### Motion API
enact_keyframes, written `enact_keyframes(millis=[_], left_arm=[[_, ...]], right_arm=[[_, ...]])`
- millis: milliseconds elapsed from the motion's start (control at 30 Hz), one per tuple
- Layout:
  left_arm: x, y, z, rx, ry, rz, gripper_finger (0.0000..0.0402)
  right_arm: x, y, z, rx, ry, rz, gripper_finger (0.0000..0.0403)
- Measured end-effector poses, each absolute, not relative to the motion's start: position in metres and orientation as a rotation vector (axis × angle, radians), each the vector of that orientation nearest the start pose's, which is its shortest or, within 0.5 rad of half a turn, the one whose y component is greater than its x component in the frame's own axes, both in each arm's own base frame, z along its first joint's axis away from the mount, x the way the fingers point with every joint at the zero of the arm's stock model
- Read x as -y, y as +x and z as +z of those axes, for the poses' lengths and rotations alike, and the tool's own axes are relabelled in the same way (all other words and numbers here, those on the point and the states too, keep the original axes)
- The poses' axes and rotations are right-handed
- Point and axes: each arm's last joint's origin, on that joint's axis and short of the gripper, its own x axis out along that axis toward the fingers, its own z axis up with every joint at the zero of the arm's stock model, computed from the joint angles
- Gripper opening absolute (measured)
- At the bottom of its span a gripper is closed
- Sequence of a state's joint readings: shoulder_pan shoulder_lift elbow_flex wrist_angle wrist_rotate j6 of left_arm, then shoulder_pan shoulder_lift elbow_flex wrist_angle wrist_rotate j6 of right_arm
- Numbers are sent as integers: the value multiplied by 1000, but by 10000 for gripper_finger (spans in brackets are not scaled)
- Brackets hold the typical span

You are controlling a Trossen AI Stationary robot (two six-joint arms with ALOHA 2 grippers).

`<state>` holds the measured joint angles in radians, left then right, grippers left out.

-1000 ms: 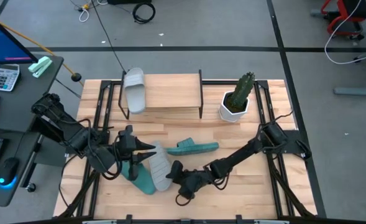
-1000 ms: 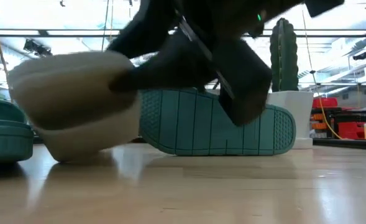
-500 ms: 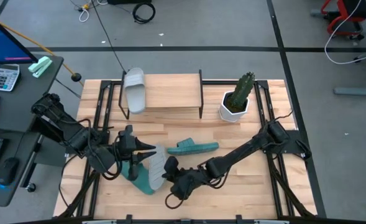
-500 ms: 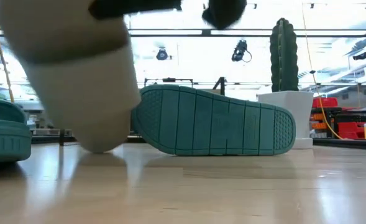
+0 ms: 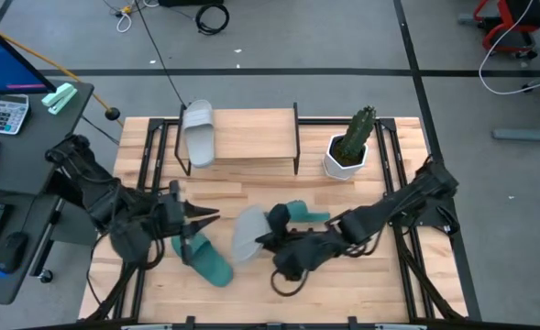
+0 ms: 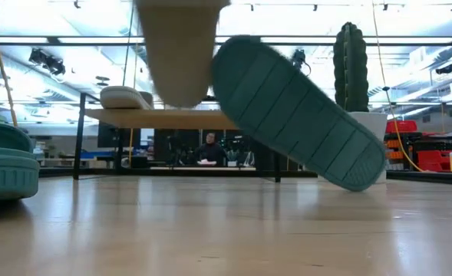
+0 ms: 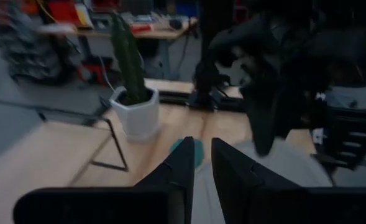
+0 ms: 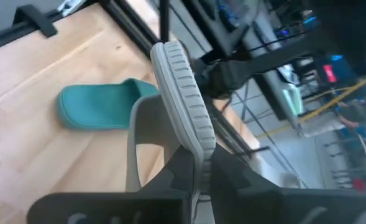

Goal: Pick and place slides into the shelf
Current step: Put the gray slipper on the shelf

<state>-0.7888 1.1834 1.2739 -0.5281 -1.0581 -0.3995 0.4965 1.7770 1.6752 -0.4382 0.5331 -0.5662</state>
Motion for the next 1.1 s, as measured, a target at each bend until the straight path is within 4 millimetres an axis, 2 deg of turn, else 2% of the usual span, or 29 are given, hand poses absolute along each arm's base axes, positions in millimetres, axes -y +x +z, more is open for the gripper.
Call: enact_keyframes(millis=[167, 300, 533, 667, 933, 1100], left_arm=[[152, 175, 397, -170, -25, 359, 49], [153, 174, 397, -166, -35, 358, 48], [153, 174, 397, -166, -36, 358, 47], [153, 174, 397, -167, -35, 357, 48], [156, 172, 396, -191, -35, 298, 57], [157, 174, 394, -226, -42, 238, 78]], right_arm=[[-167, 343, 379, -415, -661, 30, 28], [-158, 337, 391, -385, -515, -21, 28], [-150, 322, 412, -326, -400, -55, 28], [-141, 308, 432, -251, -273, -66, 28], [-106, 276, 473, -107, 39, -68, 28], [-80, 270, 485, -69, 275, 6, 28]])
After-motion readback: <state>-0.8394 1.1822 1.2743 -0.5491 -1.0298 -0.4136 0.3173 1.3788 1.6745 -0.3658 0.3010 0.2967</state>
